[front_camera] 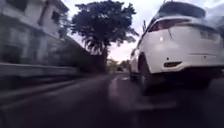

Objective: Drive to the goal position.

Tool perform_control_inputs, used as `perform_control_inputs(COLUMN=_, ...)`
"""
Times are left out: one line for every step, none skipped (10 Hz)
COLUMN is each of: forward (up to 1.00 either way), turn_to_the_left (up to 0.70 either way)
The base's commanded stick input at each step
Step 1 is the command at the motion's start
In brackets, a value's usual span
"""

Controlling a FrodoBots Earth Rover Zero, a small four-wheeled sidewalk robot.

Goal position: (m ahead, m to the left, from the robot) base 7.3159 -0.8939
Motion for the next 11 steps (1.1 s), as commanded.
perform_control_inputs(forward=0.70, turn_to_the_left=0.00)
perform_control_inputs(forward=0.70, turn_to_the_left=0.00)
perform_control_inputs(forward=0.70, turn_to_the_left=0.00)
perform_control_inputs(forward=0.70, turn_to_the_left=0.00)
perform_control_inputs(forward=0.70, turn_to_the_left=0.00)
perform_control_inputs(forward=0.70, turn_to_the_left=0.00)
perform_control_inputs(forward=0.70, turn_to_the_left=0.00)
perform_control_inputs(forward=0.70, turn_to_the_left=0.00)
perform_control_inputs(forward=0.70, turn_to_the_left=0.00)
perform_control_inputs(forward=0.70, turn_to_the_left=0.00)
perform_control_inputs(forward=0.70, turn_to_the_left=0.00)
